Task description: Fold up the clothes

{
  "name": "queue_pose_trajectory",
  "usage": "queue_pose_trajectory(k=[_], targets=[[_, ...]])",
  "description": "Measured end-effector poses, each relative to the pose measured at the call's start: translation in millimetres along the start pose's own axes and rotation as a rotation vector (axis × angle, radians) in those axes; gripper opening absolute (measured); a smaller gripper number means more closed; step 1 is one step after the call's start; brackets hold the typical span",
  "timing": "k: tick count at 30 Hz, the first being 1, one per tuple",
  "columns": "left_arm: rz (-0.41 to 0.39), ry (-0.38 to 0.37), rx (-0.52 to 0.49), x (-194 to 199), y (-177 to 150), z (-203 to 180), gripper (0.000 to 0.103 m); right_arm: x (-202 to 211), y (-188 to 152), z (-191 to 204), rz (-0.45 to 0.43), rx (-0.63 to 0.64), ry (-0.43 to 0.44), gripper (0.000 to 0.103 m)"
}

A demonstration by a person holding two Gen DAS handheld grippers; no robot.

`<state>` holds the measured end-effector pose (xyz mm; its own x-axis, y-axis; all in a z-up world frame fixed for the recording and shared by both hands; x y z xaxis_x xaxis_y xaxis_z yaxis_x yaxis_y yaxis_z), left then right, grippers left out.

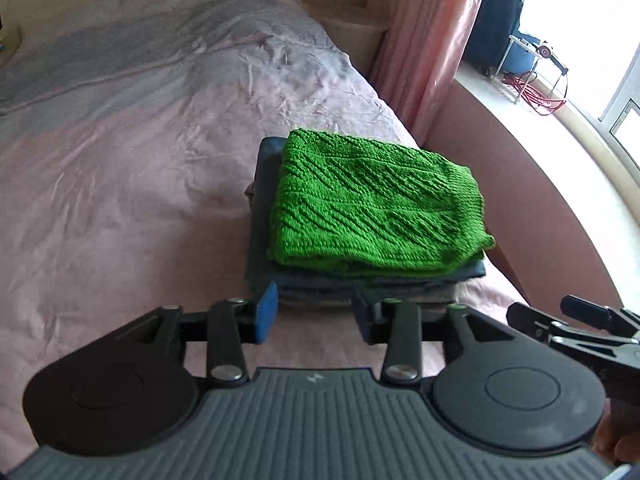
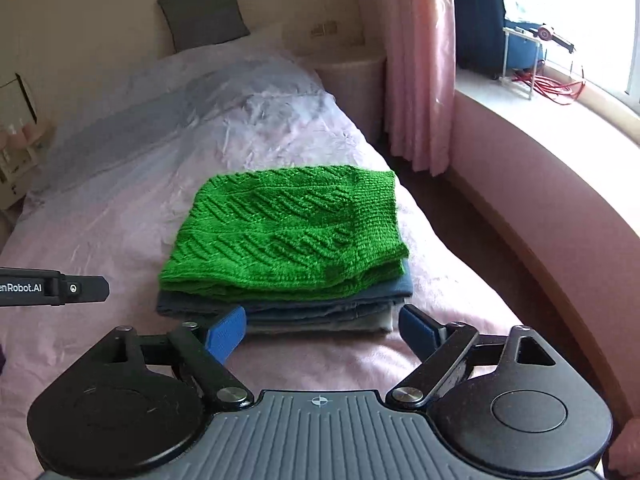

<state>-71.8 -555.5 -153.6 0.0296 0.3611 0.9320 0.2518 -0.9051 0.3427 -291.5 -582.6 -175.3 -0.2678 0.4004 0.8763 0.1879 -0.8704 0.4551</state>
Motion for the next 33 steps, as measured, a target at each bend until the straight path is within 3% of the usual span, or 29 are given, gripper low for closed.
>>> queue_pose_trajectory(k=[15,22,33], targets=[[-0.018,0.112,-0.061,82,-52,-21,0.06,83,-30,22,-0.051,-0.047,0.015,0.098],[-0.004,0.136,-0.055,93,-66,-15,0.067,102,-37,33,-0.038,-0.048,0.01,0.102],[-0.014,0.143,-0.076,93,-77,-16,0.076,100,-42,42,0.022,-0.033,-0.007,0.102]])
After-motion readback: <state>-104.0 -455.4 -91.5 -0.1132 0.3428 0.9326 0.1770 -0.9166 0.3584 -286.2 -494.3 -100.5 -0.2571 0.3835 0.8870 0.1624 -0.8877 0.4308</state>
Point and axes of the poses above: each gripper's, at about its wrist camera, not at the fingertips, and x roughly against the way its jaws point, z to its left, y to its top, the point moved 3 cm from there along -x, roughly the way its jaws point, and after that the axes turned 15 degrees about z, right-handed, at the moved point
